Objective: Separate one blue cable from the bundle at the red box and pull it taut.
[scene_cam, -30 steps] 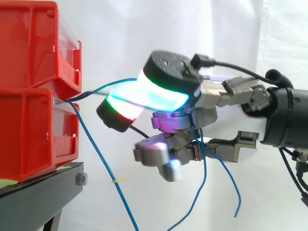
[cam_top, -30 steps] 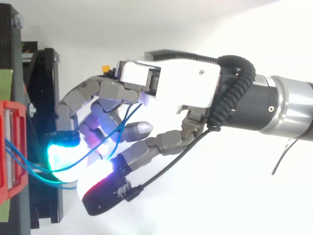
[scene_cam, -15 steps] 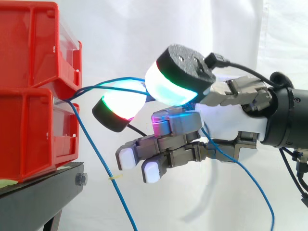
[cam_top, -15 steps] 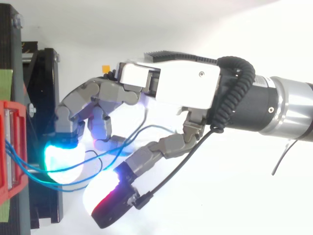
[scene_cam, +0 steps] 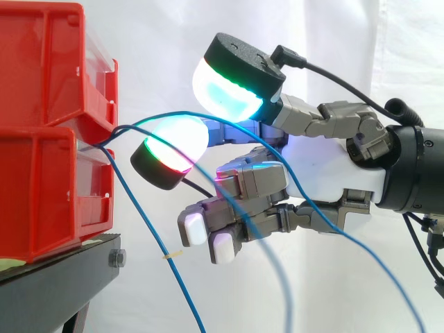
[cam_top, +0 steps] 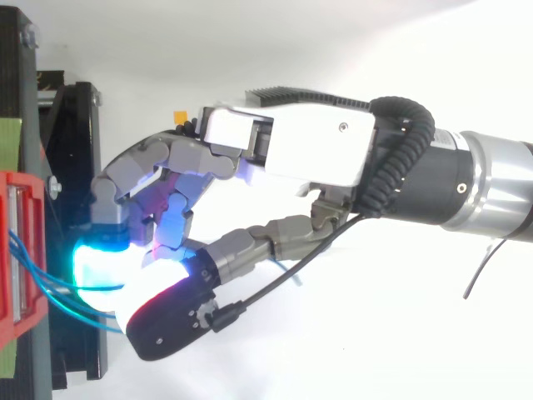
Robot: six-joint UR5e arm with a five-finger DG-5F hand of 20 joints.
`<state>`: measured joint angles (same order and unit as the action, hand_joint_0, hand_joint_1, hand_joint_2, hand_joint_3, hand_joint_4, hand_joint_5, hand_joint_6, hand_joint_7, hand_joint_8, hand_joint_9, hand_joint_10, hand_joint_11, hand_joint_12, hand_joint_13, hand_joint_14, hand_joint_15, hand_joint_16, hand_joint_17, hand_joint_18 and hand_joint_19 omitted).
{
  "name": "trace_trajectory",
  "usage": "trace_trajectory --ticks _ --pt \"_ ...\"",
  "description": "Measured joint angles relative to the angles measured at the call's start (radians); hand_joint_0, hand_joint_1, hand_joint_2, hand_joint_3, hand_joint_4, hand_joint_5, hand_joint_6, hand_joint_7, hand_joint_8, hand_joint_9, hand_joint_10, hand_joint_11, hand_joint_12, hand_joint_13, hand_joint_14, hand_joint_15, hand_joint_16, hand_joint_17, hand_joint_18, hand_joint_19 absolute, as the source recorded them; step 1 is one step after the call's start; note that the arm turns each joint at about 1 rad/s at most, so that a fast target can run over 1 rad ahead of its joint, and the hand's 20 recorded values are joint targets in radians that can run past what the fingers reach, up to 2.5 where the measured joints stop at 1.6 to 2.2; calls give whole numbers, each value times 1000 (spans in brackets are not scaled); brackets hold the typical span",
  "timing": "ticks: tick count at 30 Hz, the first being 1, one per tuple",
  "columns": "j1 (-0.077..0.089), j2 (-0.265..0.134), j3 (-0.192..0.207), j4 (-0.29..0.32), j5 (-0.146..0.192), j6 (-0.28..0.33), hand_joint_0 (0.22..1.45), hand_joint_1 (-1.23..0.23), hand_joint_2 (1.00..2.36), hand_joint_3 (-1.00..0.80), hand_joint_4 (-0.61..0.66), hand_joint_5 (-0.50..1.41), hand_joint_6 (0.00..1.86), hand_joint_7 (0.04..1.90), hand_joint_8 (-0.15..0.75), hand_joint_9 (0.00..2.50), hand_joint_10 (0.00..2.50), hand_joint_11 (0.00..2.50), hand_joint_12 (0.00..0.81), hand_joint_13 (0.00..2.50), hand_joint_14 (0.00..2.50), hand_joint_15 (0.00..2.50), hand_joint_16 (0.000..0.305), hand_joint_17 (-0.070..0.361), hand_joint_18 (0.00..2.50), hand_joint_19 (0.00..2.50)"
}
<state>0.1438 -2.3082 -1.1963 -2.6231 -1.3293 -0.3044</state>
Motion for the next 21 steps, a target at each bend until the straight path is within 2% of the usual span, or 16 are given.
trace_trajectory --ticks 8,16,18,19,20,21 --pt "0 0 0 0 -1 2 604 -735 1013 -166 -43 -112 881 942 269 1185 735 1581 422 1009 24 1023 55 124 856 907" --pt "2 0 0 0 1 6 607 -767 1017 -83 -112 -91 876 1007 263 1301 643 1652 427 1076 24 1042 55 124 949 892" --pt "2 0 0 0 1 8 606 -777 1016 -66 -133 -84 871 1015 268 1334 518 1671 420 1065 25 971 55 125 964 861" --pt "3 0 0 0 1 10 604 -780 1017 -57 -141 -82 867 1030 280 1401 125 1741 415 1044 25 893 55 124 968 838" --pt "3 0 0 0 2 12 607 -788 1015 -52 -149 -78 863 1042 283 1413 5 1677 414 1033 24 837 56 125 972 830" --pt "3 0 0 0 3 15 606 -788 1015 -48 -149 -78 863 1042 284 1403 7 1657 411 1034 24 830 55 125 973 831"
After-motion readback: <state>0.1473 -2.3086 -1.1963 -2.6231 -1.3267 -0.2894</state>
